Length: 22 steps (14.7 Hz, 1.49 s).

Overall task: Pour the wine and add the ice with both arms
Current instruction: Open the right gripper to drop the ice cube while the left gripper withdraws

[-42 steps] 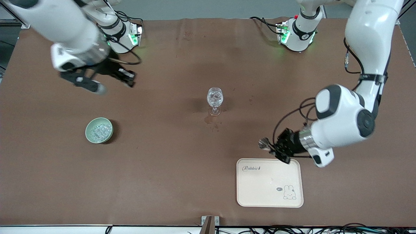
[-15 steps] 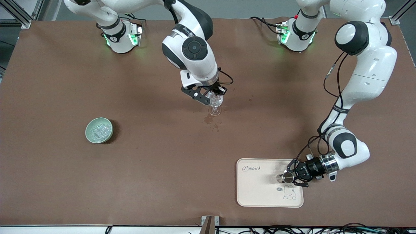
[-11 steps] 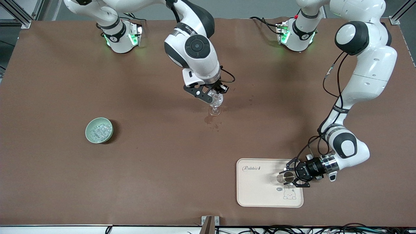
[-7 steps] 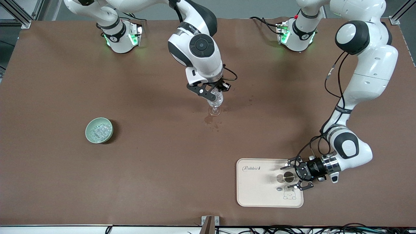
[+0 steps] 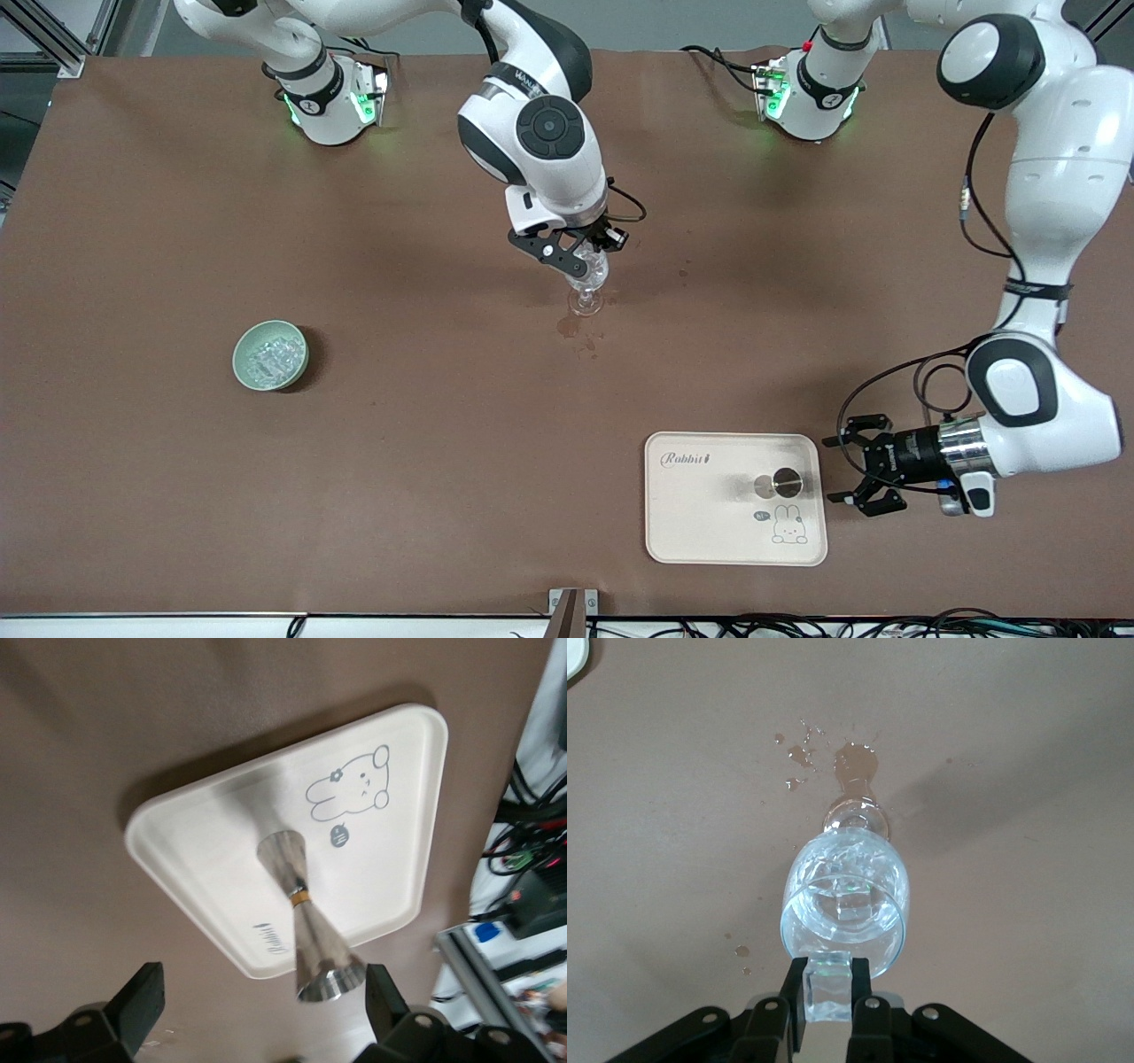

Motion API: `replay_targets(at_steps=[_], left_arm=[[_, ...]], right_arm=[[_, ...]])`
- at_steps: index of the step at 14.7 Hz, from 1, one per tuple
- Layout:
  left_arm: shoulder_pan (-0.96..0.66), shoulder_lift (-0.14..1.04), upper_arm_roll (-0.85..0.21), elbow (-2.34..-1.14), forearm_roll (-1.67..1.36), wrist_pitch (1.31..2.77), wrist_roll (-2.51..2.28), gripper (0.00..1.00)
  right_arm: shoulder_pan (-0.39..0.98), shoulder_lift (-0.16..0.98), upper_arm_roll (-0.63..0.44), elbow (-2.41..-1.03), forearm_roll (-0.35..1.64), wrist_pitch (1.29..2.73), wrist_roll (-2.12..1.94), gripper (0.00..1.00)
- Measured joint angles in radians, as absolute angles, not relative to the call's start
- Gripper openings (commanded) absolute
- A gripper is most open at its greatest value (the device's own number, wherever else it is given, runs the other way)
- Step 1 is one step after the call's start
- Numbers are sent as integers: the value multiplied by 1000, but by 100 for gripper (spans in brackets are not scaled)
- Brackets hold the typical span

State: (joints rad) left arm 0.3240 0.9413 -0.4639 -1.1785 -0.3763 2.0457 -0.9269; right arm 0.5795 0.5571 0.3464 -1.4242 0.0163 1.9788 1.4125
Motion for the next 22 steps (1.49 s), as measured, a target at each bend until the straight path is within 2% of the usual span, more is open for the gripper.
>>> replay_targets(at_steps=[9, 10, 11, 13, 14, 15, 17, 20, 22], left_arm=[[208, 637, -567, -1177, 177, 1780, -813, 100], [213, 590, -568, -1176, 183, 1738, -763, 100], [223, 544, -568, -1176, 186, 1690, -705, 100], [246, 461, -567, -1176, 193, 1612, -561, 100], [259, 422, -566, -1176, 194, 1582, -478, 100], [265, 387, -558, -1178, 194, 1559, -408, 100], [222, 309, -469, -1196, 186, 1508, -286, 100], [41, 169, -177, -1281, 94, 1471, -105, 100], [-22, 79, -52, -1364, 52, 1466, -32, 100]], right_arm=[[579, 562, 345, -1426, 16, 1972, 1412, 9], [579, 562, 344, -1426, 16, 1972, 1412, 17], [579, 563, 344, -1426, 16, 1972, 1412, 32], [578, 564, 343, -1426, 16, 1972, 1412, 75], [578, 564, 343, -1426, 16, 1972, 1412, 89], [578, 564, 343, -1426, 16, 1972, 1412, 100], [578, 564, 343, -1426, 16, 1972, 1412, 100], [578, 564, 343, -1426, 16, 1972, 1412, 100], [578, 564, 343, -1426, 16, 1971, 1412, 100]])
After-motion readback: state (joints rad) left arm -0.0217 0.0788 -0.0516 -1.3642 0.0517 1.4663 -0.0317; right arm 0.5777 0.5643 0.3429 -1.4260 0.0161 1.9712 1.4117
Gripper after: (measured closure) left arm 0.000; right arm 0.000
